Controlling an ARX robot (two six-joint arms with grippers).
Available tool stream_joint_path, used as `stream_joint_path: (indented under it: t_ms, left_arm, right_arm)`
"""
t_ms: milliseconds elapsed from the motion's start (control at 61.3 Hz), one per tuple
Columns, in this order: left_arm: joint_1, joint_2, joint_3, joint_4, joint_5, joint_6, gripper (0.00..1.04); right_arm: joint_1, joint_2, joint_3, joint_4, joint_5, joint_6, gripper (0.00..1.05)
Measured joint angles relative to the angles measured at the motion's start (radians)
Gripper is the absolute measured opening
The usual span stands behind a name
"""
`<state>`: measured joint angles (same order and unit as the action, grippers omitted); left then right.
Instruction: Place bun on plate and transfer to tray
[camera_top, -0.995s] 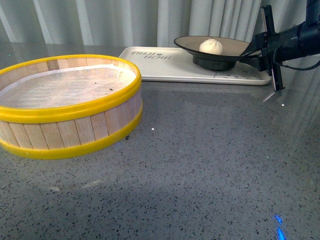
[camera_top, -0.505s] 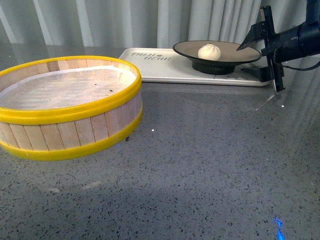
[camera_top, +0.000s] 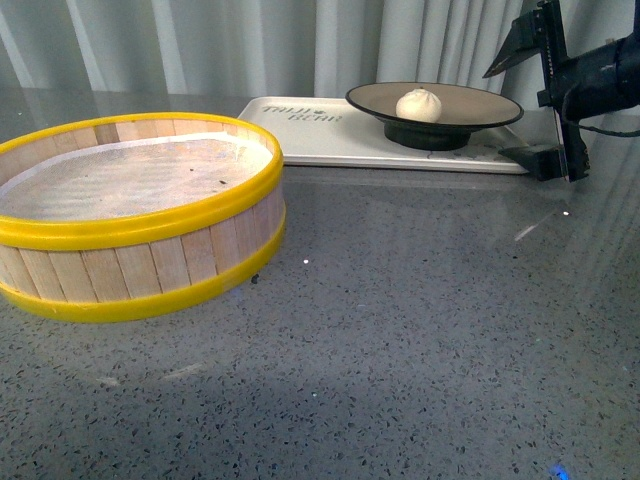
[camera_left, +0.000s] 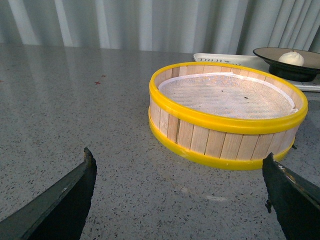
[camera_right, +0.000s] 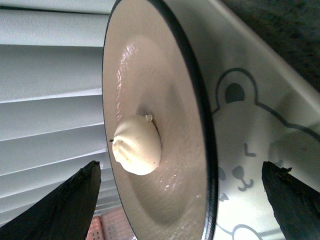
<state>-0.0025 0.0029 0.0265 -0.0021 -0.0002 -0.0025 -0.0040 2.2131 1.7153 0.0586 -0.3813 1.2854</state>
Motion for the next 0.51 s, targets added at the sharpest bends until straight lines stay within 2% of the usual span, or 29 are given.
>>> stream_joint_path:
  t_ms: [114,277,408,505]
  left_arm:
    - [0.000,0.000,0.000,0.000,0.000,0.000,0.98]
    - [0.000,0.000,0.000,0.000,0.000,0.000,0.98]
    - [0.000,0.000,0.000,0.000,0.000,0.000,0.98]
    - [0.000,0.000,0.000,0.000,0.000,0.000,0.98]
  right_arm:
    - [-0.007,-0.069,-0.106,0.051,0.026,0.002,0.96]
    - [-0.034,-0.231,-0.303,0.119,0.130,-0.056,0.96]
    - [-0.096,-0.445,-0.546,0.190,0.259,-0.211,0.96]
    - [-0.158,-0.661,-0.773,0.231,0.397,-0.396,0.96]
